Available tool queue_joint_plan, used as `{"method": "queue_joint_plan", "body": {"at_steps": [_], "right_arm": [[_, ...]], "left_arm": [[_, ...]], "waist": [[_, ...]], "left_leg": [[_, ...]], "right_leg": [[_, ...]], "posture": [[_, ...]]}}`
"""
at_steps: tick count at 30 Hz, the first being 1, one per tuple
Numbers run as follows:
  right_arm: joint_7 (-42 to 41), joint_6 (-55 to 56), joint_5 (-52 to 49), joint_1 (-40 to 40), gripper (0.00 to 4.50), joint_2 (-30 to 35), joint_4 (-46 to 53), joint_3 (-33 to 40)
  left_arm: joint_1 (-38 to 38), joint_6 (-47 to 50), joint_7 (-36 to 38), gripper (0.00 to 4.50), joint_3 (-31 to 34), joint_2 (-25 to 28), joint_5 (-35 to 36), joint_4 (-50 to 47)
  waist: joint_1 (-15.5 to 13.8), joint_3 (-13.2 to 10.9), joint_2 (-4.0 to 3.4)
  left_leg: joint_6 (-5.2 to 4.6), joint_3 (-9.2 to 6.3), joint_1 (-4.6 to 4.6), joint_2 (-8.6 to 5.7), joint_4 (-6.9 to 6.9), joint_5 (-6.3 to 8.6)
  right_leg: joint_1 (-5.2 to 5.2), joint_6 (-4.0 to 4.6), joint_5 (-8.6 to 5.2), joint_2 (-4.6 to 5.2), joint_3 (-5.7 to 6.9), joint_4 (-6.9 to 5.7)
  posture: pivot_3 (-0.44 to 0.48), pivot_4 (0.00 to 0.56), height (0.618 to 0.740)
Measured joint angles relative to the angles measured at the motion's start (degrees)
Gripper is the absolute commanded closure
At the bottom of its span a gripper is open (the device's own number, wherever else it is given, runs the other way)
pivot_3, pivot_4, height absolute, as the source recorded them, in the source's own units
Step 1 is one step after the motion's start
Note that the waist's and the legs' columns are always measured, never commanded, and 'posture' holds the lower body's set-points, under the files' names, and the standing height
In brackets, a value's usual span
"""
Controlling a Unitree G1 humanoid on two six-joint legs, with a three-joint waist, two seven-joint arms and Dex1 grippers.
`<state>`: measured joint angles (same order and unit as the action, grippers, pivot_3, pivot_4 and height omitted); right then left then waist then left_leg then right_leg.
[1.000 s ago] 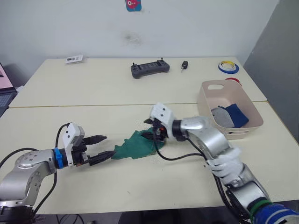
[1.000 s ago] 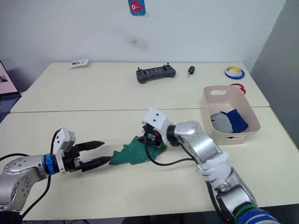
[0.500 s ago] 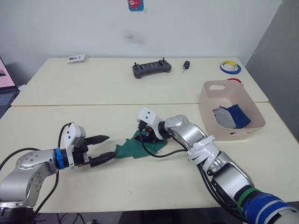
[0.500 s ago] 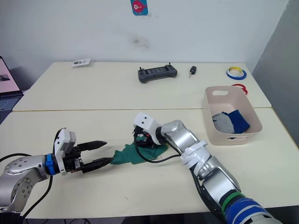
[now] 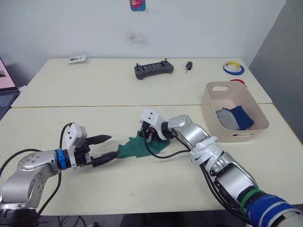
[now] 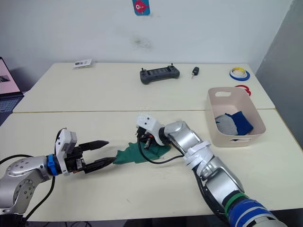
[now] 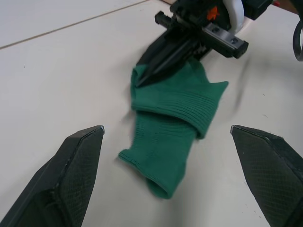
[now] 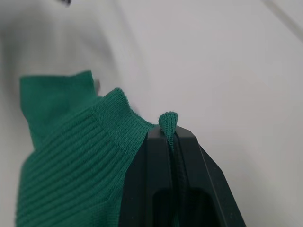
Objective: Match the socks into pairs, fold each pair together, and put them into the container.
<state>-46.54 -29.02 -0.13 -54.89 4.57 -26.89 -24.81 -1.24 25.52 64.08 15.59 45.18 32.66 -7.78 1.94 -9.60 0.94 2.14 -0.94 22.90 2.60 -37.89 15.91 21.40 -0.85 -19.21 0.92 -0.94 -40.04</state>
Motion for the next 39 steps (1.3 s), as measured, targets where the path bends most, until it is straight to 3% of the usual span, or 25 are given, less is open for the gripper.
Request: {"method": "queue_joint_plan", "body": {"at_steps": [7, 15, 20, 27, 34, 39], "right_arm": [[3.8, 3.6, 0.2, -3.5, 4.48, 1.6, -4.6, 5.4], [3.4, 1.6, -1.6, -4.2, 4.48, 3.3, 0.1, 9.6], [3.6, -5.8, -3.9, 1.3, 4.48, 1.5, 2.3, 10.2], [2.9, -23.7, -13.1, 5.0, 4.48, 0.1, 22.2, 12.2], [7.1, -19.8, -9.6, 10.1, 4.48, 2.0, 15.8, 8.9], [8.4, -13.3, -6.9, 10.4, 3.13, 2.4, 14.1, 7.7]], "left_arm": [[-3.0, 0.7, -1.9, 0.00, -0.2, -0.7, 0.1, 0.6], [-6.4, 2.6, -2.4, 0.00, -1.1, -1.1, 0.5, 1.3], [-6.3, 3.7, -2.1, 0.00, -1.8, -1.6, 1.3, 1.3], [-5.4, 5.5, -0.7, 0.00, -1.8, -0.3, 2.5, 0.0], [-5.0, 5.7, -0.7, 0.00, -1.9, -0.3, 2.6, -0.9], [-5.0, 5.7, -0.6, 0.00, -1.9, -0.3, 2.6, -0.9]], "waist": [[-0.1, 0.0, 0.00], [0.1, 0.0, 0.00], [0.0, 0.0, -0.01], [0.0, 0.0, -0.01], [-0.1, 0.0, -0.01], [0.0, 0.0, -0.01]], "left_leg": [[0.00, 0.01, 0.02, -0.01, 0.00, 0.00], [0.00, 0.01, 0.01, 0.02, 0.02, 0.00], [0.00, 0.01, 0.04, 0.02, 0.02, 0.00], [0.00, -0.04, 0.02, 0.02, 0.03, 0.00], [0.00, 0.04, 0.03, -0.04, 0.02, 0.00], [0.00, 0.02, 0.03, 0.00, 0.03, 0.00]], "right_leg": [[-0.01, 0.00, 0.00, 0.01, -0.01, 0.02], [0.00, 0.00, 0.00, -0.01, -0.02, 0.00], [0.01, 0.00, 0.00, 0.00, -0.02, 0.01], [-0.02, 0.00, 0.00, 0.00, 0.01, 0.01], [0.01, 0.00, 0.00, 0.03, -0.03, 0.02], [0.02, 0.00, 0.00, -0.02, -0.03, 0.03]], "posture": [[0.000, 0.150, 0.740], [0.000, 0.150, 0.740], [0.000, 0.150, 0.740], [0.000, 0.150, 0.740], [0.000, 0.150, 0.740], [0.000, 0.150, 0.740]]}}
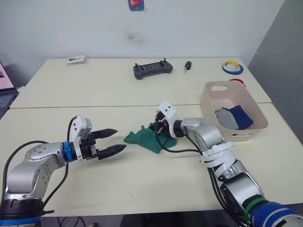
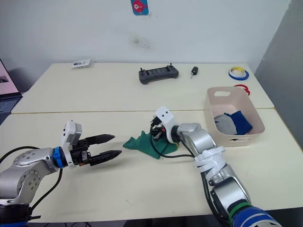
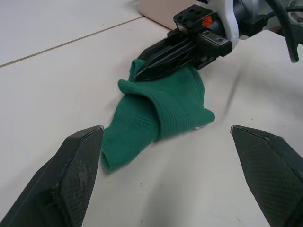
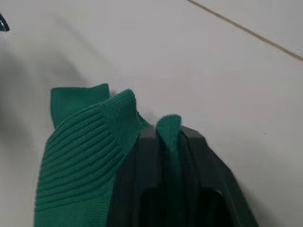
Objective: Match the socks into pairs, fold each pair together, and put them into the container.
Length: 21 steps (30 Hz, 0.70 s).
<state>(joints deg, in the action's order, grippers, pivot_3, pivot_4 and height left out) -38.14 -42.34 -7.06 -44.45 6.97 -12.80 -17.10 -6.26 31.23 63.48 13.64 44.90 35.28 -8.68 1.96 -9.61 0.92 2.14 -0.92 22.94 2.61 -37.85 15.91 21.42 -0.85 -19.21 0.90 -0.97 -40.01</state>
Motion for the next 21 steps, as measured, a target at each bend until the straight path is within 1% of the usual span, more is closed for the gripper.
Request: {"method": "queue_joint_plan", "body": {"at_steps": [3, 6, 9, 14, 21], "right_arm": [[-0.4, 1.8, 0.2, 0.0, 2.10, 0.6, 1.1, 0.0], [-2.4, 1.7, -0.1, 0.0, 2.10, 2.3, 4.1, -0.2], [-3.4, 0.8, -0.1, 0.0, 2.10, 3.6, 5.2, -0.5], [-4.4, -1.0, 0.5, -0.1, 2.10, 5.2, 2.8, -2.2], [-5.5, 0.7, 1.7, -3.6, 2.10, 3.3, -2.9, -4.6]], "left_arm": [[0.3, 0.0, 0.2, 0.00, 0.0, 0.0, 0.0, 0.0], [0.7, 0.0, 0.5, 0.00, 0.0, 0.0, 0.0, 0.0], [0.9, 0.0, 0.8, 0.00, 0.0, 0.0, 0.0, 0.0], [1.0, -0.3, 0.9, 0.00, 0.0, 0.0, -0.1, 0.0], [1.0, -0.4, 0.9, 0.00, -0.5, 0.0, -0.2, 0.0]], "waist": [[0.0, 0.0, 0.00], [-0.1, 0.0, 0.00], [-0.1, 0.0, 0.00], [-0.1, 0.0, 0.00], [0.1, 0.0, 0.00]], "left_leg": [[0.00, 0.00, 0.00, 0.01, 0.00, 0.00], [0.00, -0.01, 0.00, 0.00, 0.00, 0.00], [0.00, -0.01, -0.01, 0.00, -0.01, 0.00], [0.00, 0.00, 0.00, 0.00, -0.01, 0.00], [-0.01, -0.02, -0.01, 0.01, 0.00, 0.00]], "right_leg": [[0.00, 0.00, 0.00, 0.00, 0.00, 0.00], [-0.02, 0.00, 0.00, 0.00, 0.01, 0.01], [-0.03, 0.00, 0.00, 0.01, 0.01, 0.01], [-0.02, 0.00, 0.00, 0.00, 0.00, 0.01], [0.00, 0.00, 0.00, -0.02, 0.00, 0.01]], "posture": [[0.000, 0.150, 0.740], [0.000, 0.150, 0.740], [0.000, 0.150, 0.740], [0.000, 0.150, 0.740], [0.000, 0.150, 0.740]]}}
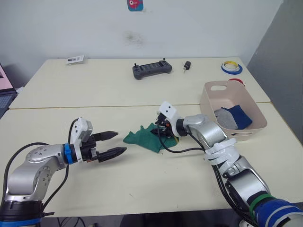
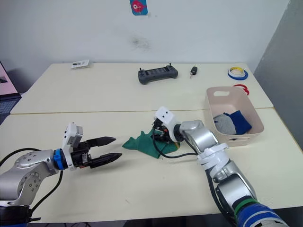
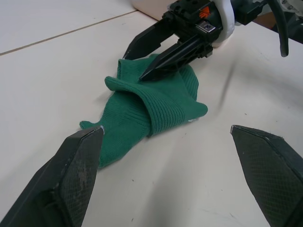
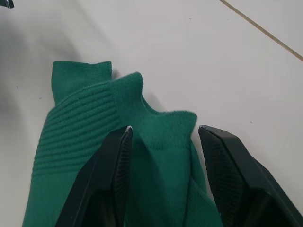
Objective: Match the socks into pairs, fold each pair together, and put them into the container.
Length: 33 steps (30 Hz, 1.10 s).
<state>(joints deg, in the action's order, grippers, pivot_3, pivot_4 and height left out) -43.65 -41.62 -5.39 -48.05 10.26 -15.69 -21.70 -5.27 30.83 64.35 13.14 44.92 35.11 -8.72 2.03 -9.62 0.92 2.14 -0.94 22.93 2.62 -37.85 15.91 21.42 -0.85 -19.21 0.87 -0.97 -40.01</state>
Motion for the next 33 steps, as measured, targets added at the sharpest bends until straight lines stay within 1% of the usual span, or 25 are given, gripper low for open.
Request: {"method": "queue_joint_plan", "body": {"at_steps": [5, 6, 8, 9, 10, 11, 13, 20, 23, 26, 31, 33], "right_arm": [[-0.4, 1.4, 0.2, -1.9, 2.10, -0.8, -3.8, -0.2], [-0.6, 1.6, 0.2, -2.3, 2.27, -0.8, -4.6, -0.2], [-1.0, 2.2, 0.3, -2.6, 2.70, -0.8, -5.7, -0.2], [-1.2, 2.5, 0.4, -2.7, 3.01, -0.8, -6.0, -0.2], [-1.3, 2.6, 0.5, -2.7, 3.34, -0.8, -6.2, -0.2], [-1.3, 2.8, 0.8, -2.7, 3.79, -0.8, -6.3, -0.2], [-1.4, 3.4, 1.1, -2.7, 4.47, -0.6, -6.3, -0.2], [-1.8, 3.4, 1.5, -2.7, 4.49, 0.0, -3.0, -0.1], [-2.0, 1.3, 0.9, -2.7, 4.49, 0.8, 2.8, 0.6], [-1.6, -1.6, -0.9, -3.8, 4.49, 0.8, 8.8, 2.9], [-0.6, -6.2, -4.0, -5.6, 4.49, 1.0, 15.0, 7.1], [-0.5, -8.0, -5.1, -6.1, 4.49, 1.7, 16.3, 7.4]], "left_arm": [[0.5, -0.2, 0.0, 0.00, 0.0, 0.0, 0.0, 0.0], [0.6, -0.2, 0.0, 0.00, 0.0, 0.0, 0.0, 0.0], [0.6, -0.2, 0.0, 0.00, 0.0, 0.0, 0.0, 0.0], [0.6, -0.3, 0.0, 0.00, 0.0, -0.1, 0.0, 0.0], [0.6, -0.3, 0.0, 0.00, 0.0, -0.1, 0.0, 0.0], [0.6, -0.4, 0.0, 0.00, 0.0, -0.1, 0.0, 0.0], [0.6, -0.8, 0.0, 0.00, 0.0, -0.2, 0.0, 0.0], [0.5, -1.4, 0.0, 0.00, 0.0, -0.5, 0.1, 0.0], [0.0, -1.4, 0.0, 0.00, 0.0, -0.5, 0.3, 0.0], [-0.1, -1.5, 0.0, 0.00, 0.0, -0.4, 0.3, 0.0], [-1.1, -1.7, 0.0, 0.00, 0.0, -0.4, 0.3, 0.5], [-2.5, -1.7, 0.0, 0.00, 0.0, -0.4, 0.3, 1.2]], "waist": [[-0.1, 0.0, 0.00], [-0.1, 0.0, 0.00], [-0.1, 0.0, 0.00], [-0.1, 0.0, 0.00], [-0.1, 0.0, 0.00], [-0.1, 0.0, 0.00], [-0.1, 0.0, 0.00], [-0.1, 0.0, -0.01], [-0.2, 0.0, -0.01], [-0.2, 0.0, -0.01], [-0.2, 0.0, -0.01], [-0.2, 0.0, -0.01]], "left_leg": [[0.00, 0.01, 0.01, -0.02, -0.01, 0.00], [0.00, 0.01, 0.01, -0.02, -0.01, 0.00], [0.00, 0.01, 0.00, -0.01, -0.01, 0.00], [0.00, 0.01, 0.00, -0.01, -0.01, 0.00], [0.00, 0.01, 0.00, -0.01, 0.00, 0.00], [0.00, 0.01, 0.00, -0.01, 0.00, 0.00], [0.00, 0.01, 0.01, -0.01, 0.00, 0.00], [0.00, 0.01, 0.01, -0.01, -0.01, 0.00], [0.00, 0.00, 0.02, -0.01, -0.01, 0.00], [0.00, -0.01, 0.02, 0.00, 0.00, 0.00], [0.00, -0.02, 0.02, 0.00, 0.00, 0.00], [0.00, -0.01, 0.02, -0.02, 0.00, 0.00]], "right_leg": [[-0.01, 0.00, 0.00, 0.03, 0.00, 0.01], [-0.01, 0.00, 0.00, 0.03, 0.00, 0.01], [-0.01, 0.00, 0.00, 0.03, 0.01, 0.01], [-0.01, 0.00, 0.00, 0.03, 0.00, 0.01], [-0.01, 0.00, 0.00, 0.03, 0.00, 0.01], [-0.01, 0.00, 0.00, 0.03, 0.00, 0.01], [-0.01, 0.00, 0.00, 0.03, 0.00, 0.01], [-0.01, 0.00, 0.00, 0.03, 0.01, 0.01], [-0.01, 0.00, 0.00, 0.03, 0.01, 0.01], [-0.01, 0.00, 0.00, 0.03, 0.02, 0.00], [-0.01, 0.00, 0.00, 0.03, 0.02, 0.01], [-0.01, 0.00, 0.00, 0.04, 0.02, 0.01]], "posture": [[0.000, 0.150, 0.740], [0.000, 0.150, 0.740], [0.000, 0.150, 0.740], [0.000, 0.150, 0.740], [0.000, 0.150, 0.740], [0.000, 0.150, 0.740], [0.000, 0.150, 0.740], [0.000, 0.150, 0.740], [0.000, 0.150, 0.740], [0.000, 0.150, 0.740], [0.000, 0.150, 0.740], [0.000, 0.150, 0.740]]}}
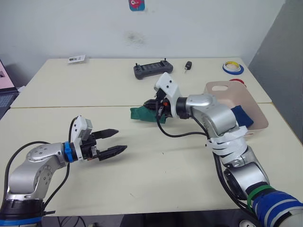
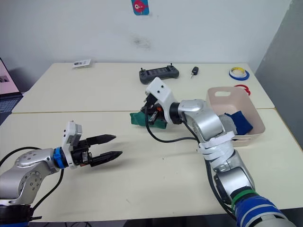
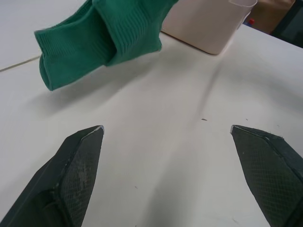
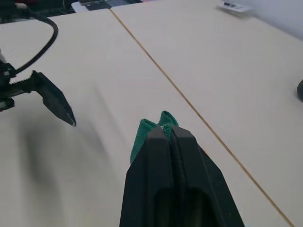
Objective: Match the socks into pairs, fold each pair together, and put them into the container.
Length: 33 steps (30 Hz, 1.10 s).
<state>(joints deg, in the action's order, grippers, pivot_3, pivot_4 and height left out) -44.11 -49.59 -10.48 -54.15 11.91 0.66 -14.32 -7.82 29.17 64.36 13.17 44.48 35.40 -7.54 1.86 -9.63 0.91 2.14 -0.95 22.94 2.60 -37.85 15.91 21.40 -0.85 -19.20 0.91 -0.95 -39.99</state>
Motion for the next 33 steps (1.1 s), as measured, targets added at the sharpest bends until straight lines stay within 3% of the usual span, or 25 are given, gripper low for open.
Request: {"method": "queue_joint_plan", "body": {"at_steps": [12, 16, 21, 26, 33], "right_arm": [[0.4, -2.9, -2.3, 5.6, 4.49, 2.1, 3.5, -1.7], [0.7, 6.4, 3.5, 10.2, 4.49, 7.3, 6.7, -9.1], [2.0, 15.6, 8.9, 16.1, 4.49, 8.8, 6.6, -14.0], [3.2, 25.4, 14.3, 18.2, 4.49, 11.1, 5.5, -15.2], [1.4, 26.6, 14.7, 21.1, 4.49, 11.8, 8.2, -14.3]], "left_arm": [[-1.0, 0.1, 0.3, 0.00, 0.0, 0.0, 0.0, 1.3], [-0.3, 0.2, 0.3, 0.00, 0.0, 0.0, 0.0, 1.1], [0.2, 0.5, 0.3, 0.00, 0.0, 0.0, 0.1, 0.7], [0.2, 0.7, 0.2, 0.00, 0.0, 0.0, 0.3, 0.2], [0.4, 1.4, 0.2, 0.00, 0.0, 0.1, 0.3, -0.7]], "waist": [[0.0, 0.0, 0.00], [0.0, 0.0, 0.01], [0.0, 0.0, 0.03], [0.0, 0.0, 0.03], [-0.1, 0.0, 0.04]], "left_leg": [[-0.01, 0.01, 0.01, 0.01, 0.00, 0.00], [-0.01, 0.01, 0.00, -0.02, 0.00, 0.00], [0.00, 0.01, 0.00, 0.00, -0.01, 0.00], [0.00, 0.01, 0.00, 0.00, -0.01, 0.00], [0.00, 0.00, 0.00, 0.00, -0.01, 0.00]], "right_leg": [[0.01, 0.00, 0.00, 0.00, -0.02, 0.01], [0.00, 0.00, 0.00, 0.00, -0.02, 0.04], [0.00, 0.00, 0.00, -0.01, -0.02, 0.02], [-0.01, 0.00, 0.00, -0.02, -0.01, 0.03], [-0.02, 0.00, 0.00, -0.02, -0.01, 0.03]], "posture": [[0.000, 0.150, 0.740], [0.000, 0.150, 0.740], [0.000, 0.150, 0.740], [0.000, 0.150, 0.740], [0.000, 0.150, 0.740]]}}
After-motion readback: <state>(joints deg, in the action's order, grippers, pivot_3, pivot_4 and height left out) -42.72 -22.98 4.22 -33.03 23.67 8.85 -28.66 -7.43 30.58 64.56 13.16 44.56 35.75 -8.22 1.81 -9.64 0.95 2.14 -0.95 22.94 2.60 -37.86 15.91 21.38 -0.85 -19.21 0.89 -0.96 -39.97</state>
